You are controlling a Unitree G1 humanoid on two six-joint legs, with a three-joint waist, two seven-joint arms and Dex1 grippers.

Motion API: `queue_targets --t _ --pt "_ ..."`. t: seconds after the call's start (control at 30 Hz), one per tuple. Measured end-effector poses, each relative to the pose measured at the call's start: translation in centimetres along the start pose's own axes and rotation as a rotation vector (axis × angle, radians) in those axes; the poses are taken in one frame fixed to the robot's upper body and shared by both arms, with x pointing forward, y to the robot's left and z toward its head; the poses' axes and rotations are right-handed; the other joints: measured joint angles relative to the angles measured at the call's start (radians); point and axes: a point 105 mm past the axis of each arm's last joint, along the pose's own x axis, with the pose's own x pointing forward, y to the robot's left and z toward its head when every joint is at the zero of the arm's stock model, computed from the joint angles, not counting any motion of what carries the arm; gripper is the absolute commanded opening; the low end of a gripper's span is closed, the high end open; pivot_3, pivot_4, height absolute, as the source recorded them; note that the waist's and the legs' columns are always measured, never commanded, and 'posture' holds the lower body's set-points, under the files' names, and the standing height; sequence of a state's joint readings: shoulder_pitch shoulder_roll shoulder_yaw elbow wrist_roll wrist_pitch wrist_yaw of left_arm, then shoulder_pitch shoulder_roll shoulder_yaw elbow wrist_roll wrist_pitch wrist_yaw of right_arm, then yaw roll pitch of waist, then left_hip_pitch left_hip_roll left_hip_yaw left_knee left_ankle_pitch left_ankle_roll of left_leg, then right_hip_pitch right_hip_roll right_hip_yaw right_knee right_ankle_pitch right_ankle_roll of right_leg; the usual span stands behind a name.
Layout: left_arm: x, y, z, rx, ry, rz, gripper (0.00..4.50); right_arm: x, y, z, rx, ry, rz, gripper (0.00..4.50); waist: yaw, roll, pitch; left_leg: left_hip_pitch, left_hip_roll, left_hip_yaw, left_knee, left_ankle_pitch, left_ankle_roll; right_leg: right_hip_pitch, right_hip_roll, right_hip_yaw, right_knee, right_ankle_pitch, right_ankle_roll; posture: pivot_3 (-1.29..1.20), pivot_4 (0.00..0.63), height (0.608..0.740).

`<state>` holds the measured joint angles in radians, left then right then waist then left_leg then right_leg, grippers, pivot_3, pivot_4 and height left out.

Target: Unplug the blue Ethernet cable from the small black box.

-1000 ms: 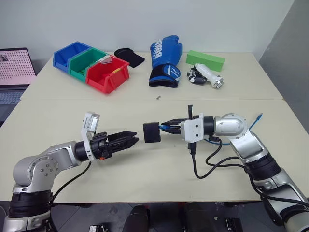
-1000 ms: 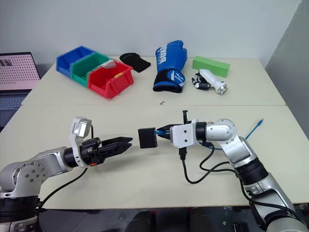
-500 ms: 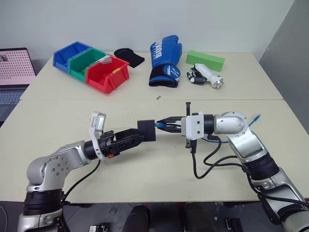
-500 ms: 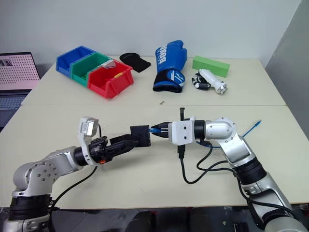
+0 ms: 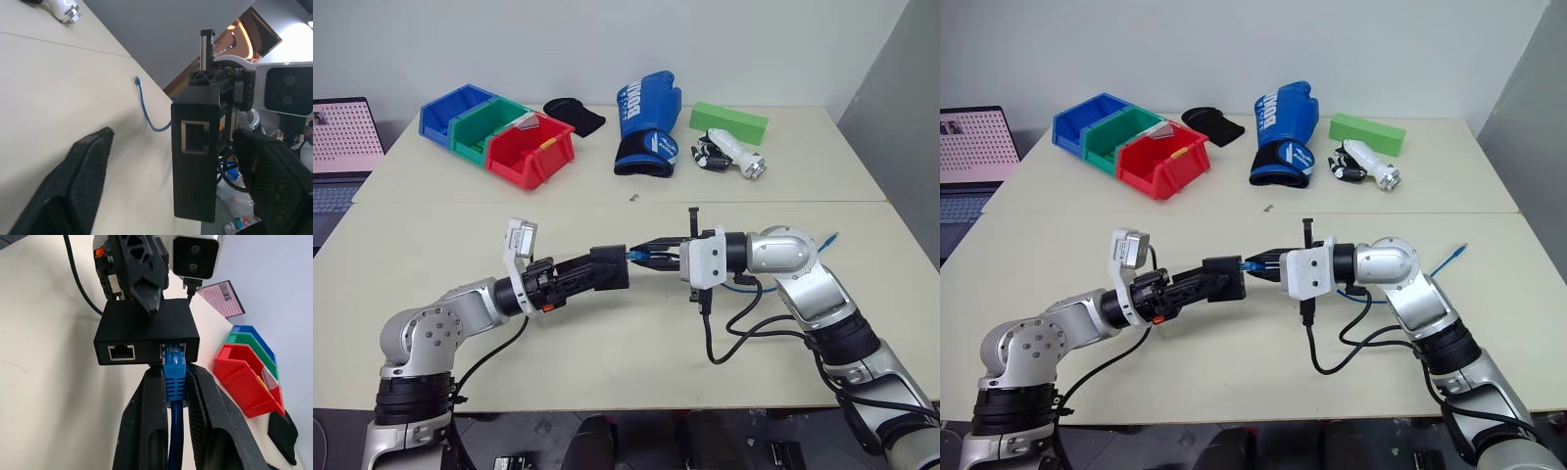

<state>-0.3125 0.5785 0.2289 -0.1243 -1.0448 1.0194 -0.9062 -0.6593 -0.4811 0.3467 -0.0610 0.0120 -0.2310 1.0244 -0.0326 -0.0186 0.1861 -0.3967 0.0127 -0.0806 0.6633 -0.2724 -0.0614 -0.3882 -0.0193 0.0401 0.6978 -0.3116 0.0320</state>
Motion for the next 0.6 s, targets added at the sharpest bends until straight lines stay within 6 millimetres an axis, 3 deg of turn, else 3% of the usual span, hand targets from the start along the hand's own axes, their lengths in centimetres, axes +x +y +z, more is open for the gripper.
queue_targets --t 0.47,0.5,0.6 --pt "0.28 -0.42 0.2 -0.016 -0.003 -0.036 0.78 0.14 0.23 -0.63 -0.015 0.029 0.006 0.24 0.0 0.0 0.0 0.0 0.0 0.0 0.0 0.0 -0.001 0.0 0.0 0.0 0.0 0.0 0.0 0.0 0.15 0.74" --pt "0.28 -0.43 0.19 -0.016 -0.003 -0.036 0.77 0.14 0.25 -0.63 -0.02 0.03 0.006 0.94 0.0 0.0 0.0 0.0 0.0 0.0 0.0 0.001 -0.001 0.0 0.0 0.0 0.0 0.0 0.0 0.0 0.15 0.74" --pt "0.16 -0.15 0.17 -0.019 -0.002 -0.018 0.77 0.39 0.47 -0.33 -0.041 0.014 0.017 1.59 0.0 0.0 0.0 0.0 0.0 0.0 0.0 0.001 -0.001 0.0 0.0 0.0 0.0 0.0 0.0 0.0 0.15 0.74"
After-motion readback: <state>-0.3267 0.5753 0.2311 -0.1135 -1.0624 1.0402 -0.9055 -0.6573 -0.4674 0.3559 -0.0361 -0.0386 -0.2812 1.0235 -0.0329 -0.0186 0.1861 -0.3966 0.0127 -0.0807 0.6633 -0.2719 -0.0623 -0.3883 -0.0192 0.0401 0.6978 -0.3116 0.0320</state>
